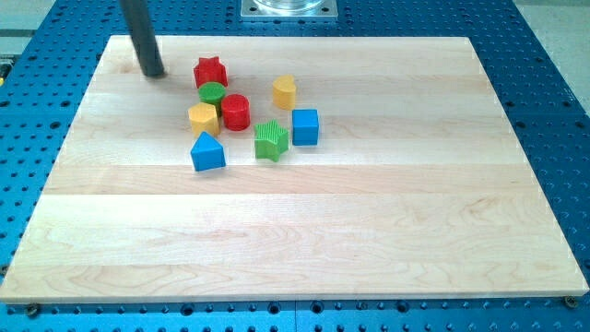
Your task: Push the yellow hexagon into the blue triangle
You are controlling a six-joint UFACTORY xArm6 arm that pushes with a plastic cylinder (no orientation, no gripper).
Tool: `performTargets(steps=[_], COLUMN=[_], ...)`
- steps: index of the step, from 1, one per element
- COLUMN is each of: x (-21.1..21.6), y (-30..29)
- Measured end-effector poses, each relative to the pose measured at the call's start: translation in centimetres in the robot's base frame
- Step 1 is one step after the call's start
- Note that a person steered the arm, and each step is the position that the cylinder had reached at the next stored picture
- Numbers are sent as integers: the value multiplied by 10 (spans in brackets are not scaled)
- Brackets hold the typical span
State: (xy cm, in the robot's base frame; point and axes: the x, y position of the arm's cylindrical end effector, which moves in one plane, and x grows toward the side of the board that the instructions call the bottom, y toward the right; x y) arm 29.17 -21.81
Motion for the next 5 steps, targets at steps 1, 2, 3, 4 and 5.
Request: performTargets(steps=[1, 2, 3, 4, 5], x=[44, 55, 55, 55, 59], y=[5, 30, 37, 51, 64])
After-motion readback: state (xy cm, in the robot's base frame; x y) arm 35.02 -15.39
